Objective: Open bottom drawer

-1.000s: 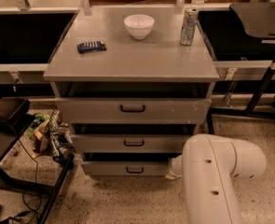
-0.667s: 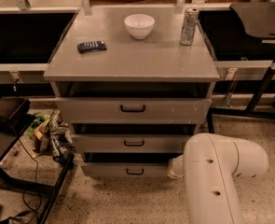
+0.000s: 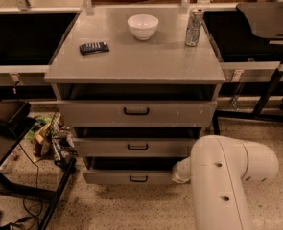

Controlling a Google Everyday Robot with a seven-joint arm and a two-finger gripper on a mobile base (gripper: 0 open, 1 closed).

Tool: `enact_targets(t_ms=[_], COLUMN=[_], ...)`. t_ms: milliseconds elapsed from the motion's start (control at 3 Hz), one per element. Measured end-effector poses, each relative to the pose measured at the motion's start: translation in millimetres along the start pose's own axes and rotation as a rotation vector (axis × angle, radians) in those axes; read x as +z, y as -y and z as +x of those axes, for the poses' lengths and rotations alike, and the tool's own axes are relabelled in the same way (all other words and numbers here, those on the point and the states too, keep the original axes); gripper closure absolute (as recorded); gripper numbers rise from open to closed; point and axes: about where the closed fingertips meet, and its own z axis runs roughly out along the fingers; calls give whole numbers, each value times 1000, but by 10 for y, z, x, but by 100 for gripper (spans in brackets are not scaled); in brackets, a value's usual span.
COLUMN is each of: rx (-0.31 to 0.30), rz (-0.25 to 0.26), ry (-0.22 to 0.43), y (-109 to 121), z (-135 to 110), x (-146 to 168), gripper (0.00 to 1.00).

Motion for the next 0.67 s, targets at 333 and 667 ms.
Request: enact_targets(t_ms=[333, 667], rx=[-1, -1], rz=[-29, -29], ry=[-3, -4], y=[-273, -254], z=[105, 85], x=[-23, -96], gripper=[100, 100])
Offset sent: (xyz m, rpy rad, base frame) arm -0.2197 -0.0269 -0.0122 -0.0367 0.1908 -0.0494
